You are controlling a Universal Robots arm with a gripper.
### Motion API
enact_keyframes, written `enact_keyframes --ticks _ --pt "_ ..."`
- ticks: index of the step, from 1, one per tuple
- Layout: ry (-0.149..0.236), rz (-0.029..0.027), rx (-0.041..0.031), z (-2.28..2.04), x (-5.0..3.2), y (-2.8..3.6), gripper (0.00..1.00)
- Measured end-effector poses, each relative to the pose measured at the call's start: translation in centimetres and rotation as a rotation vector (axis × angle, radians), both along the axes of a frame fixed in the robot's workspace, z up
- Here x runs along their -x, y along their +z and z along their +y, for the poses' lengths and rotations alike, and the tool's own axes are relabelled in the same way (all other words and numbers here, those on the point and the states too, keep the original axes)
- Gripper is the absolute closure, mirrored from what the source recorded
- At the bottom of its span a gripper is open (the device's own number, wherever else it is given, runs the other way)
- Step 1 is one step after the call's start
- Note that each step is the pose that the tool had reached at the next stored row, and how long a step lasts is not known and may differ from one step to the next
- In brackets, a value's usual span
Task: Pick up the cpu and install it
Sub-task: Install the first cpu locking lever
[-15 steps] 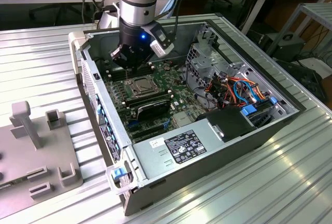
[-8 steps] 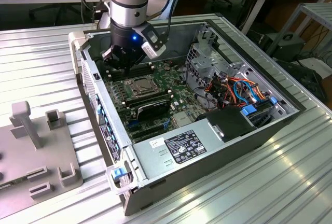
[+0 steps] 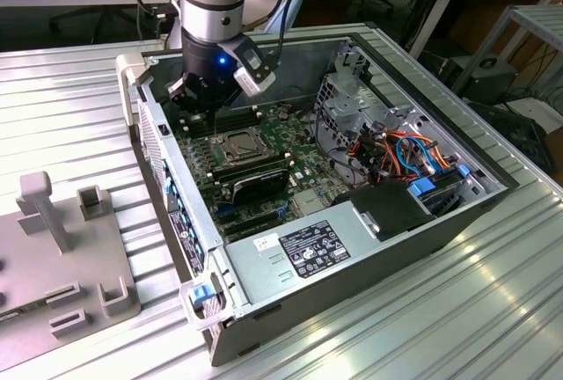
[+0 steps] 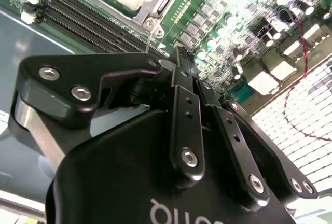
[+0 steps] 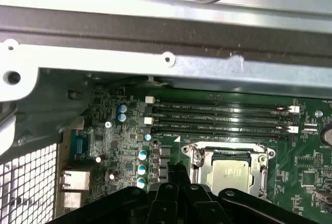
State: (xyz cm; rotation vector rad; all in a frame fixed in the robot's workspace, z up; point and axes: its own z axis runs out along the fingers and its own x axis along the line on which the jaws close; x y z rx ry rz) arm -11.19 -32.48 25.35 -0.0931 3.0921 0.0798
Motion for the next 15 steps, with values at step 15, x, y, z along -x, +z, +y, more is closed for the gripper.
enact_keyframes --ticks 15 --pt "0.0 0.0 -0.0758 0.34 -0.04 -0.05 0.89"
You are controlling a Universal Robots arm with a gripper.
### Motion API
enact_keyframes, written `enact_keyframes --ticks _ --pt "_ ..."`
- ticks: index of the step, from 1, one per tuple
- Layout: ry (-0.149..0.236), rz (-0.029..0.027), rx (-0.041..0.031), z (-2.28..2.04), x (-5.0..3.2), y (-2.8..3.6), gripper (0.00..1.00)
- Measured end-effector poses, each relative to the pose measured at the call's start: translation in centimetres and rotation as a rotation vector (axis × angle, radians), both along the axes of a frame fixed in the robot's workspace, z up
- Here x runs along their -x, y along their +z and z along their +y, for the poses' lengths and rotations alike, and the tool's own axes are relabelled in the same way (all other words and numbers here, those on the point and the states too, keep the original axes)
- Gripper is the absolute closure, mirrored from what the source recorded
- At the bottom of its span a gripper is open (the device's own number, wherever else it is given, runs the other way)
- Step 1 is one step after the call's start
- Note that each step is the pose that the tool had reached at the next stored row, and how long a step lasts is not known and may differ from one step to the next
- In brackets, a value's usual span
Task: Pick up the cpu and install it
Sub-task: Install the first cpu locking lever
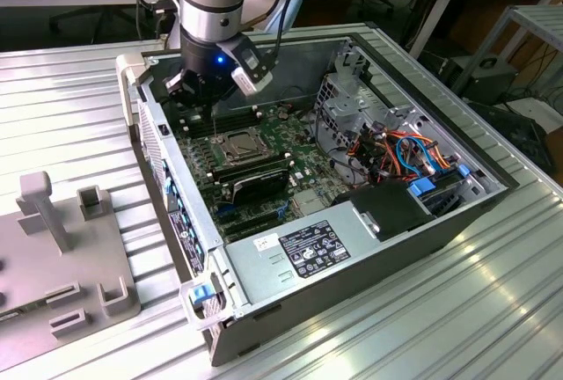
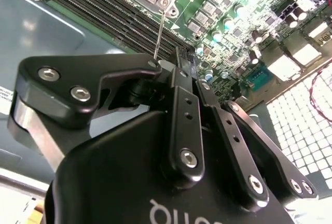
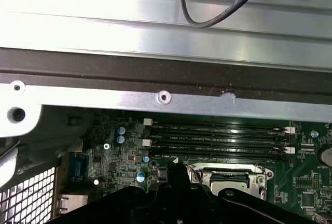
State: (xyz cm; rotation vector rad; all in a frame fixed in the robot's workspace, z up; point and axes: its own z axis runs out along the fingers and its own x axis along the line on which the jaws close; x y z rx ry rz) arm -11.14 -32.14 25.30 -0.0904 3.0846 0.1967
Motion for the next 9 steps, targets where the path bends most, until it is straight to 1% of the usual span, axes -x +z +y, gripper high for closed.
enact_keyframes --ticks 1,3,4,5,6,7,9 --pt "0.0 0.0001 -0.0078 0.0 -0.11 -0.01 0.89" --pt "0.0 0.0 -0.0189 0.0 -0.26 -0.03 0.89" --pt "0.0 0.0 -0.0296 0.0 -0.5 -0.05 0.89" --pt "0.0 -0.0001 -0.0335 0.01 -0.79 -0.08 0.89" --pt "0.0 0.0 -0.0359 0.0 -1.27 -0.11 0.89" --pt "0.0 0.0 -0.037 0.0 -1.73 -0.15 0.89" --pt "0.0 0.0 -0.0375 0.0 -2.32 -0.18 0.89"
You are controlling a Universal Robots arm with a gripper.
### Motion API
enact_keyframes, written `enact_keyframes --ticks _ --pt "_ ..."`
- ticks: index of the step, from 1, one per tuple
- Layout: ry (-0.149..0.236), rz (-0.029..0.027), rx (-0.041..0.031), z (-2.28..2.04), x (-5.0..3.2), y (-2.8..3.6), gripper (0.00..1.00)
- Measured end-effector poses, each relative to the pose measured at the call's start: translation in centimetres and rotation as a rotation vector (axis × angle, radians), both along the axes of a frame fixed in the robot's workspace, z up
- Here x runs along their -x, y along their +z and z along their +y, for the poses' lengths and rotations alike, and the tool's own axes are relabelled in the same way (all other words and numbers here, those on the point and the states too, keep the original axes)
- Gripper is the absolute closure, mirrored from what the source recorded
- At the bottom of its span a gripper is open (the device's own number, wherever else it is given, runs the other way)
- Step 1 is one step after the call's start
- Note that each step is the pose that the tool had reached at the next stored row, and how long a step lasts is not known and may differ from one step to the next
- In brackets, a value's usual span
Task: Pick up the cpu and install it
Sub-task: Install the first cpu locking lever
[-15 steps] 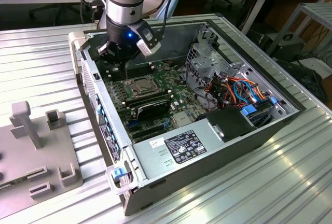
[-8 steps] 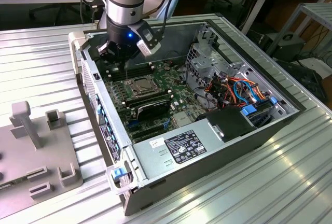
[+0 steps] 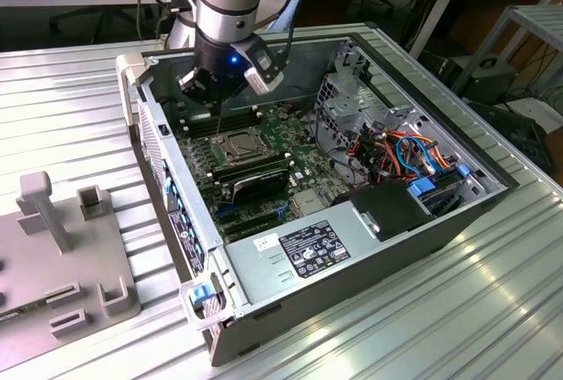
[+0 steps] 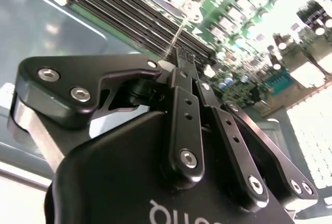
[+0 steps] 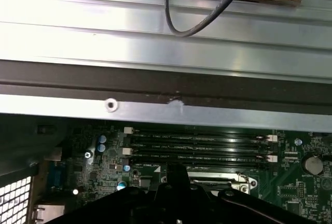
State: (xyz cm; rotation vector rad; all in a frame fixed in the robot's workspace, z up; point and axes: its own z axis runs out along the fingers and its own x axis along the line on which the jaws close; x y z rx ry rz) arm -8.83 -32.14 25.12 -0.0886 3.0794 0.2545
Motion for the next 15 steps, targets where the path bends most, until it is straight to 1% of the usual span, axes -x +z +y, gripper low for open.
enact_keyframes --ticks 3,4,15 --pt "0.0 0.0 0.0 -0.01 -1.09 -0.06 0.89" --pt "0.0 0.0001 0.0 -0.01 -1.28 -0.06 0.89" --pt "0.0 0.0 0.0 -0.01 -1.42 -0.06 0.89"
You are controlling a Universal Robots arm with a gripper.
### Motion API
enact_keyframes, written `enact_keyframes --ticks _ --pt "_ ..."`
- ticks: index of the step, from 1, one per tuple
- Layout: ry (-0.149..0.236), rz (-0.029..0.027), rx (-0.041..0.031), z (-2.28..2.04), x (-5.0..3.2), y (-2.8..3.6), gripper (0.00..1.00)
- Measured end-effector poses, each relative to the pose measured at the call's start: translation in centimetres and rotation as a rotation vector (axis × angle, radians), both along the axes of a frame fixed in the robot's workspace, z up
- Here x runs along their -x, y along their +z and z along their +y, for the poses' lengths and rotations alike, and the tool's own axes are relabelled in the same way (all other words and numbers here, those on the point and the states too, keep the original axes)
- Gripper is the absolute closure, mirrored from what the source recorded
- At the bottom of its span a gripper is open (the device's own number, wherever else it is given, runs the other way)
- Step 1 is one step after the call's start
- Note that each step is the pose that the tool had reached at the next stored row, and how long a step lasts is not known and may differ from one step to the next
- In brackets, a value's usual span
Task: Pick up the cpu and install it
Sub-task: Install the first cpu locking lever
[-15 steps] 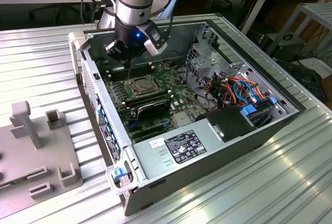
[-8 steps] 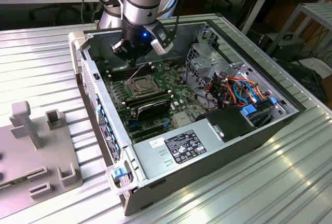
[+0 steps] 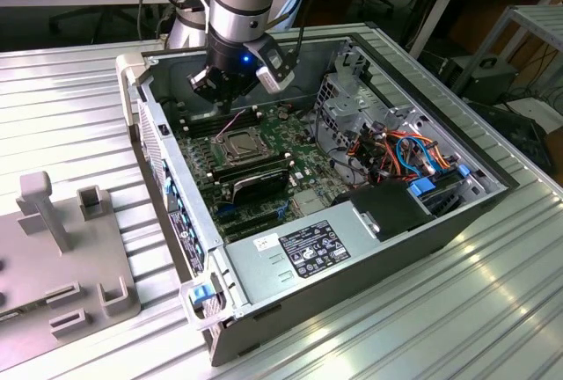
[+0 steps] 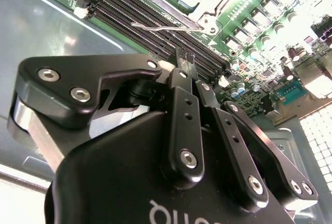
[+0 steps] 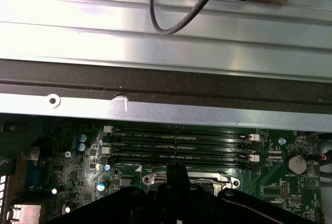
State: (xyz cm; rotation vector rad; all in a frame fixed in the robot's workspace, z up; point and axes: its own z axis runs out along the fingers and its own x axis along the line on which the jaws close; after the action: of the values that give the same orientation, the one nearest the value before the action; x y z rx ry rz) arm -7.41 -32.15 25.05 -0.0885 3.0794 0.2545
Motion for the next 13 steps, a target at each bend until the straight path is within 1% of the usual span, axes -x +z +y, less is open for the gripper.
enact_keyframes --ticks 4,8,13 --pt "0.0 -0.0001 -0.0001 0.0 -0.04 -0.01 0.89" --pt "0.0 -0.0001 -0.0001 0.0 -0.66 -0.2 0.89" --pt "0.0 0.0 -0.0001 0.0 -0.98 -1.11 0.89"
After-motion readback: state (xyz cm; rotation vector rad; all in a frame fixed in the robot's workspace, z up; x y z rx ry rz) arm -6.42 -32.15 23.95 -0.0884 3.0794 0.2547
